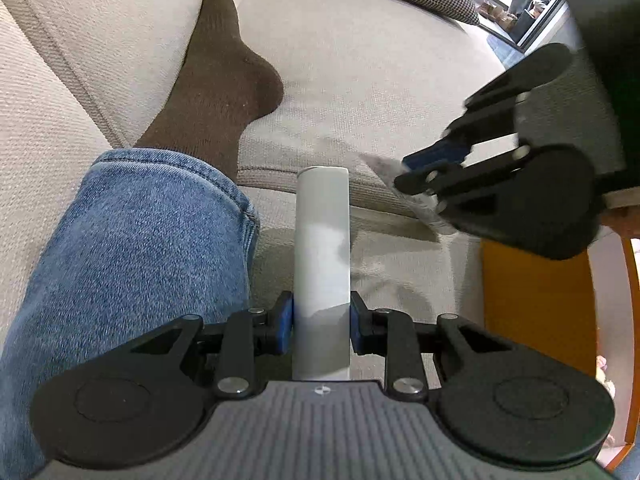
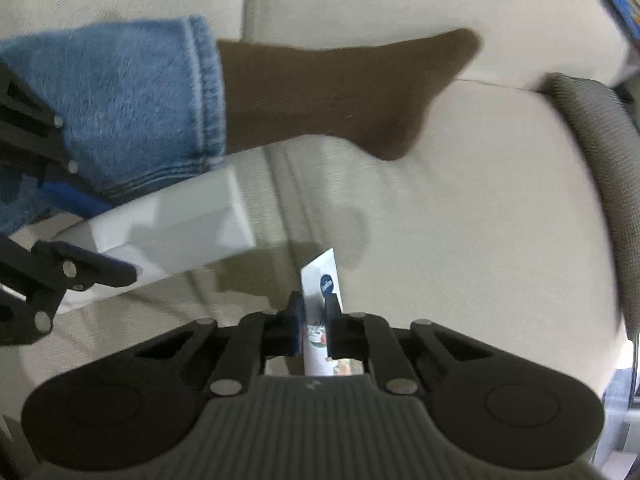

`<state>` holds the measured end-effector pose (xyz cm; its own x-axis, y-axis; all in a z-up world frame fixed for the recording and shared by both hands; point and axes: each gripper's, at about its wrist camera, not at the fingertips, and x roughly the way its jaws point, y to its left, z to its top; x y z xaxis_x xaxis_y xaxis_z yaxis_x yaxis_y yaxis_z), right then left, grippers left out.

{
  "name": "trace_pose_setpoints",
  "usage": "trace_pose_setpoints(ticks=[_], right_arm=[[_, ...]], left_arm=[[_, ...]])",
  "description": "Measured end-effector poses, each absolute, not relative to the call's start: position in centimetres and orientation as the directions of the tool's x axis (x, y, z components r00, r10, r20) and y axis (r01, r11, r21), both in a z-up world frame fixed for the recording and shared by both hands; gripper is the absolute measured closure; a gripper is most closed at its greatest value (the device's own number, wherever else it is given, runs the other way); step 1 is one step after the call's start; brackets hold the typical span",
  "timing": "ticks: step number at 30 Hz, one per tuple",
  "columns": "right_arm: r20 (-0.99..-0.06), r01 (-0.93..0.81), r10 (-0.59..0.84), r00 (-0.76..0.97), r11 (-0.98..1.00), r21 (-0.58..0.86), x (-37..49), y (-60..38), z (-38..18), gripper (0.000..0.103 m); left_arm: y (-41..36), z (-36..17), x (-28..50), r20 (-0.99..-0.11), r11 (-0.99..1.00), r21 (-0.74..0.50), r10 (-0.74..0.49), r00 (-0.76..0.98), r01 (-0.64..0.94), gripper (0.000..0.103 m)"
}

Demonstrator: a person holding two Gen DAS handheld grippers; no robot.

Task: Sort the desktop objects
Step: 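Grasp the white lotion tube with the right gripper while the left holds the white box, then carry the white box with the left gripper while the right carries the tube over the orange box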

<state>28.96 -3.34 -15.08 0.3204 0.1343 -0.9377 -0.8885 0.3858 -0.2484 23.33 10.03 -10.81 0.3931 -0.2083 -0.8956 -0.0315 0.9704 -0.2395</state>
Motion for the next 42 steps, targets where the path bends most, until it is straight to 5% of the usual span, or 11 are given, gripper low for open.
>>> trace_pose_setpoints(ticks=[15,27,30,34,37,42], right_arm=[[-0.896,-0.815,0.363,0.255,0.579,0.002,22.9,-7.6,-12.0,0.094],[-0.919,-0.837,0.297,0.260,0.543,-0.061,20.6,-8.4,-13.6,0.092],[-0.917,-0.835,0.299,0.265,0.546,-0.064,20.5,-8.3,-13.4,0.081],[-0.914,-0.830,0.309,0.265,0.555,-0.053,20.6,-8.2,-13.3,0.080],[-0.914,-0.823,0.314,0.258,0.566,-0.038,20.7,-8.1,-13.6,0.096],[-0.893,-0.781,0.335,0.300,0.624,-0.028,20.1,-8.9,-12.6,0.097]], left_arm=[[9.7,-9.3,18.9,-0.886,0.969,-0.246,-0.217,0.411,-0.018,0.072],[8.3,-10.1,18.1,-0.889,0.976,-0.216,-0.210,0.406,0.030,0.072],[8.3,-9.6,17.6,-0.887,0.977,-0.211,-0.206,0.412,0.035,0.072],[8.4,-8.9,17.3,-0.883,0.978,-0.206,-0.201,0.423,0.035,0.072],[8.3,-8.2,16.8,-0.879,0.979,-0.202,-0.198,0.434,0.037,0.072],[8.0,-6.0,15.5,-0.854,0.978,-0.203,-0.201,0.479,0.048,0.072]])
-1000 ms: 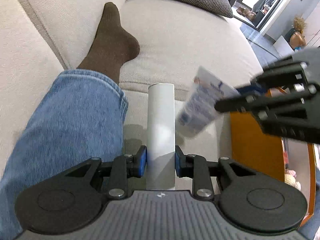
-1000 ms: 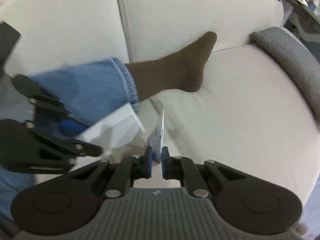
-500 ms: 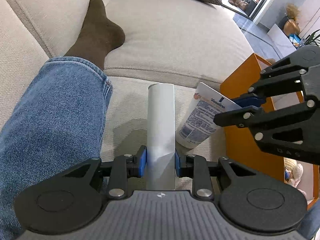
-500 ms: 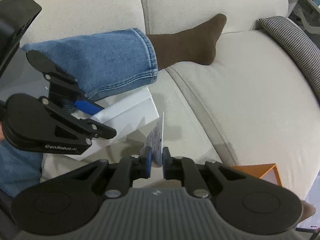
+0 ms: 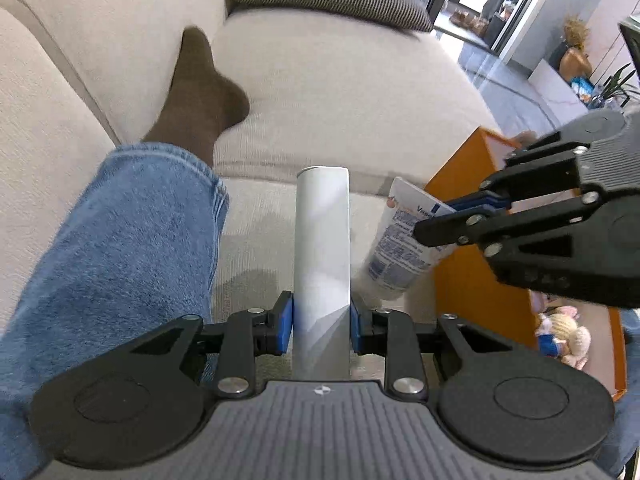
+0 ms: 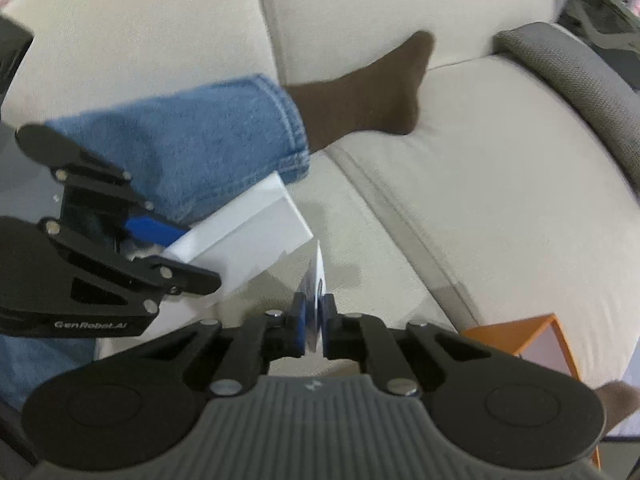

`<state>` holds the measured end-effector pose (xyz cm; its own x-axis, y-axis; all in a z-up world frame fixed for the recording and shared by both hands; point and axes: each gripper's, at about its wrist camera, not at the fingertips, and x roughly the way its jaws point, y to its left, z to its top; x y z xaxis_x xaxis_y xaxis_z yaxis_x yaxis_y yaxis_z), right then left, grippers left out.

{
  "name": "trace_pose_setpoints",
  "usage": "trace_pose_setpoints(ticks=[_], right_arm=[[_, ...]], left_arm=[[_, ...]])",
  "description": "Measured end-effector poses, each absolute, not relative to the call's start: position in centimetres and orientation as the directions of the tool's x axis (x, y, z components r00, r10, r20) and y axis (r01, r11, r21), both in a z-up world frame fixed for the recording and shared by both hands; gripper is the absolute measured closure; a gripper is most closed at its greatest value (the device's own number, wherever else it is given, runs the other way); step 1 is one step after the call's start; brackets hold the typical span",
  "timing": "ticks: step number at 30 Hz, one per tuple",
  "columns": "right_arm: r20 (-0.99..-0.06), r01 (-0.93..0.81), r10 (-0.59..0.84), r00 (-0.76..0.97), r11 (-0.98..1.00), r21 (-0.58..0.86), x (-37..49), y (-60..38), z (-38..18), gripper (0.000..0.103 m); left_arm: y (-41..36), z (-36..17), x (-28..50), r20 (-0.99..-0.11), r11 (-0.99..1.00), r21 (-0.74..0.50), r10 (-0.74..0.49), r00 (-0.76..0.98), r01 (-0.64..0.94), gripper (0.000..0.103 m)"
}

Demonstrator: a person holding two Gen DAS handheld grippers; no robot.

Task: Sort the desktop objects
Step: 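Carry the white box with the left gripper while the right carries the tube over the orange box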

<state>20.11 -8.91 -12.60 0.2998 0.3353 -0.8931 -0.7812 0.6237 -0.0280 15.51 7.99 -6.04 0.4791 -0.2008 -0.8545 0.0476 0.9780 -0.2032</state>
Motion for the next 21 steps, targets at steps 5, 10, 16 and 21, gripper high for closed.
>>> trace_pose_setpoints(ticks=[5,10,16,21], right_arm=[[-0.840,-0.711,0.399,0.367,0.702,0.023,18.2,-12.2,-8.9,0.097],[-0.787,-0.618,0.405,0.465,0.786,0.039,15.1,-17.2,-4.9,0.097],[-0.752,-0.457,0.309,0.583,0.889,0.011,11.7,-24.1,-1.9,0.097],[-0.768,-0.291,0.189,0.612,0.957,0.003,10.4,-29.0,-2.7,0.097]], left_arm=[[7.3,-3.1,14.6,-0.811,0.968,-0.234,-0.248,0.531,0.095,0.072],[5.1,0.0,14.1,-0.762,0.956,-0.224,-0.292,0.578,0.187,0.071],[1.9,1.8,14.4,-0.724,0.930,-0.225,-0.360,0.589,0.292,0.071],[-0.7,1.2,16.0,-0.719,0.898,-0.240,-0.419,0.554,0.368,0.071]])
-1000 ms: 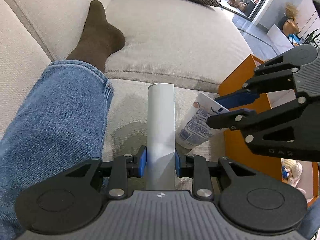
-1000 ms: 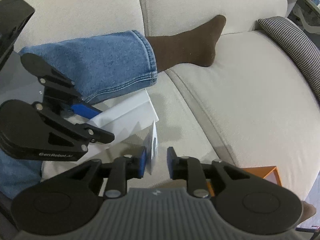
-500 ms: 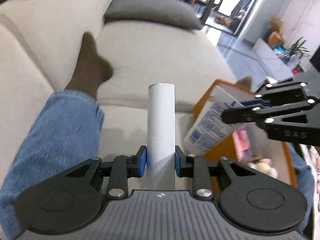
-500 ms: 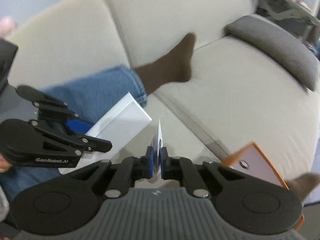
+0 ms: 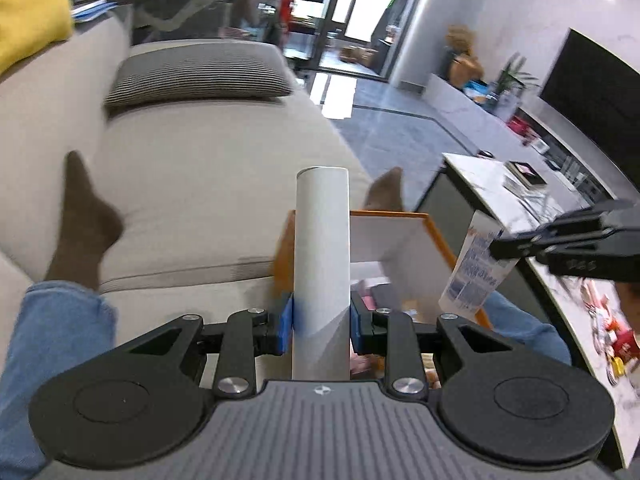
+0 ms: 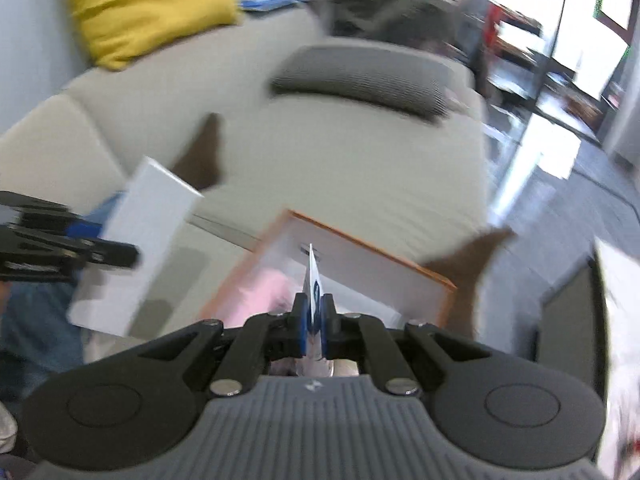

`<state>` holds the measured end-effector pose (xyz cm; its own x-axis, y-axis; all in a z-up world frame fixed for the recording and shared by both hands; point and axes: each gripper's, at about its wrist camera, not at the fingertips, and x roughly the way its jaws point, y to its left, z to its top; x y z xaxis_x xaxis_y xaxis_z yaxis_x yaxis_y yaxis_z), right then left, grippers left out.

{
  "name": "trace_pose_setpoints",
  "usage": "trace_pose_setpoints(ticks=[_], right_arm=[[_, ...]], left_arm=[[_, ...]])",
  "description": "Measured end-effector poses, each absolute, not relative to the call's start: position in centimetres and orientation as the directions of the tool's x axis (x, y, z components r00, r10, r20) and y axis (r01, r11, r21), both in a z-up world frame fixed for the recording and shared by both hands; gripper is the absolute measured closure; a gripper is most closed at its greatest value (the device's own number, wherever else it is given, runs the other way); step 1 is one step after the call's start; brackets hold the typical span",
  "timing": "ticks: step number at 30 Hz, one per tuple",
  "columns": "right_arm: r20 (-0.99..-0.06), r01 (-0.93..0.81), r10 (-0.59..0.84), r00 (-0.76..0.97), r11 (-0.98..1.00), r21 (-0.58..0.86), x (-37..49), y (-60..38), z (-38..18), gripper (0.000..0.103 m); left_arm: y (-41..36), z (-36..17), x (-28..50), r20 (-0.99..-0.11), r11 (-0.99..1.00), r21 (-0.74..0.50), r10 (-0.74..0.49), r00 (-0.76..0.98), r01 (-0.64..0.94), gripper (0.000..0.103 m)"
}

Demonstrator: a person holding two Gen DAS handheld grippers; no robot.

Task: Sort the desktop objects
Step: 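Carry the white box with the left gripper while the right carries the tube over the orange box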

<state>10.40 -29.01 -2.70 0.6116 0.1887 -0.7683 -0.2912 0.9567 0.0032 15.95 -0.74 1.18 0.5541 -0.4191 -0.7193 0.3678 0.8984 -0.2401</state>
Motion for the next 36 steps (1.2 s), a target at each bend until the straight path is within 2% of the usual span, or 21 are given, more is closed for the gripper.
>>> trace_pose_setpoints(ticks=[6,13,23,36], right_arm=[[-0.802,-0.152,0.079,0.592,0.988,-0.014,11.4,-32.2,-6.4,0.098],[-0.807,-0.090,0.019,0.590,0.995,-0.043,13.6,-33.3,-9.6,0.098],[-0.830,-0.048,-0.047,0.556,0.995,-0.089,14.2,-33.0,-12.5,0.098],[-0.875,-0.079,0.010,0.485,0.996,-0.032,14.0,-33.6,-14.9,0.096]], left_arm=[[-5.0,1.3,17.0,-0.727,0.864,-0.219,-0.454,0.516,0.452,0.071],[-8.5,0.1,18.8,-0.756,0.837,-0.160,-0.445,0.480,0.524,0.071],[-13.8,-1.0,20.4,-0.792,0.737,0.024,-0.397,0.463,0.675,0.071],[-20.1,-4.0,20.4,-0.834,0.476,0.294,-0.295,0.466,0.828,0.071]])
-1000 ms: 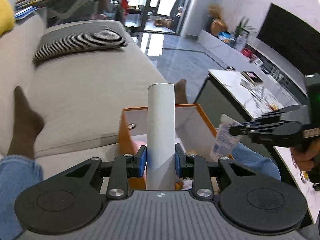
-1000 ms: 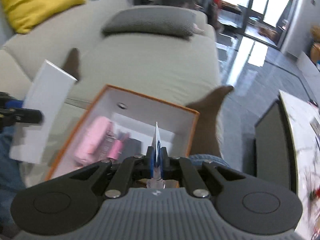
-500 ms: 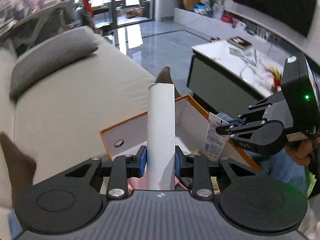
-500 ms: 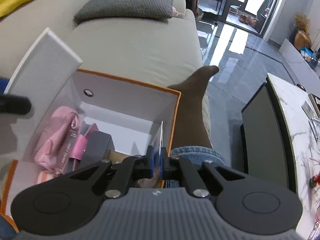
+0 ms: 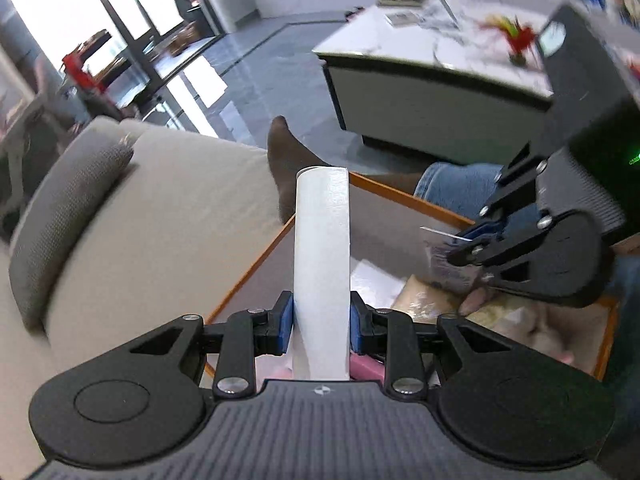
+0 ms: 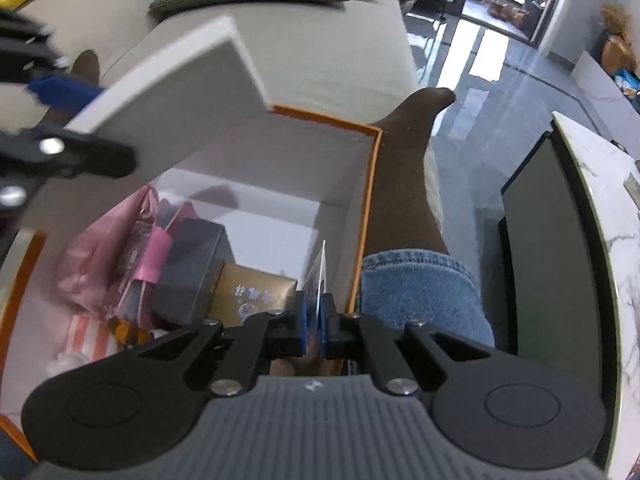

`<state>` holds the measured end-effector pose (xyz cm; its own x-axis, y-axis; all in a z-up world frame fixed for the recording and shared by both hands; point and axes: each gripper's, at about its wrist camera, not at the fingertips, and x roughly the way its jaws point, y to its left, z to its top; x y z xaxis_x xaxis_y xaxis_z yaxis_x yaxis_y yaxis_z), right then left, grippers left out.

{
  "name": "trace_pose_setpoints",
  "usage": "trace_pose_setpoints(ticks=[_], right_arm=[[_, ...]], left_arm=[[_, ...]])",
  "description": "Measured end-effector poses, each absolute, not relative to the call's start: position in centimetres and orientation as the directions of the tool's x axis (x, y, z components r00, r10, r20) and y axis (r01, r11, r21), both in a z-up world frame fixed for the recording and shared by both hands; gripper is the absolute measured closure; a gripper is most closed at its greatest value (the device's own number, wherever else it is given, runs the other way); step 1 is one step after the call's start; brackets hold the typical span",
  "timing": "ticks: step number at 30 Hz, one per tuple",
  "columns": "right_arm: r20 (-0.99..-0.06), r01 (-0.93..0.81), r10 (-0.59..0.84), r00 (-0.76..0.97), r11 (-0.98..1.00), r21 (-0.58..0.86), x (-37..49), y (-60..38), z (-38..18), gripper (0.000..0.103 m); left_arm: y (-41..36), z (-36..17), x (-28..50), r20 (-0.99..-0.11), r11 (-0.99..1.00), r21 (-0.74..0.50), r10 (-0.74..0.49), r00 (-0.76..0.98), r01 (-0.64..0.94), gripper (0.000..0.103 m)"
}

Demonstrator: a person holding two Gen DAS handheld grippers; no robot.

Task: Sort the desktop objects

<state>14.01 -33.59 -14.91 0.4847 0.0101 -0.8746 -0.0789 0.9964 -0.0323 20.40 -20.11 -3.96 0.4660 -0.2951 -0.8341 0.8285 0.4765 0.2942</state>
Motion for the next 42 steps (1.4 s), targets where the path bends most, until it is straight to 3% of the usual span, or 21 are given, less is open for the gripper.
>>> trace_pose_setpoints(ticks=[3,7,14,16,26,42], right_arm=[[-0.872,-0.116,0.025,0.489,0.993,-0.037,13.6,-33.8,-14.2,0.093],[-0.827,-0.195,0.066,0.559,0.979,-0.053,12.8,-34.1,-11.7,0.075],[-0.787,-0.340,0.107,0.607,0.931,-0.136,14.9,-34.4,-10.9,0.074],[-0.789,-0.400,0.116,0.604,0.900,-0.174,15.6,-34.3,-11.5,0.065],[-0.810,-0.581,0.185,0.556,0.784,-0.220,18.9,-33.6,-13.9,0.066],[-0.860,-0.649,0.186,0.476,0.734,-0.201,22.0,-32.0,-16.9,0.071]], left_arm=[[-21.3,-4.8,20.6,-0.835,0.406,0.352,-0.271,0.479,0.843,0.071],[-22.8,-6.3,21.4,-0.851,0.321,0.393,-0.229,0.473,0.862,0.071],[-24.6,-9.2,22.3,-0.876,0.147,0.413,-0.206,0.436,0.899,0.071],[-25.0,-9.8,22.5,-0.884,0.096,0.407,-0.208,0.418,0.909,0.071],[-24.2,-13.9,25.6,-0.918,0.035,0.365,-0.153,0.366,0.930,0.071],[-23.0,-16.2,28.0,-0.941,-0.038,0.306,-0.166,0.295,0.951,0.069]])
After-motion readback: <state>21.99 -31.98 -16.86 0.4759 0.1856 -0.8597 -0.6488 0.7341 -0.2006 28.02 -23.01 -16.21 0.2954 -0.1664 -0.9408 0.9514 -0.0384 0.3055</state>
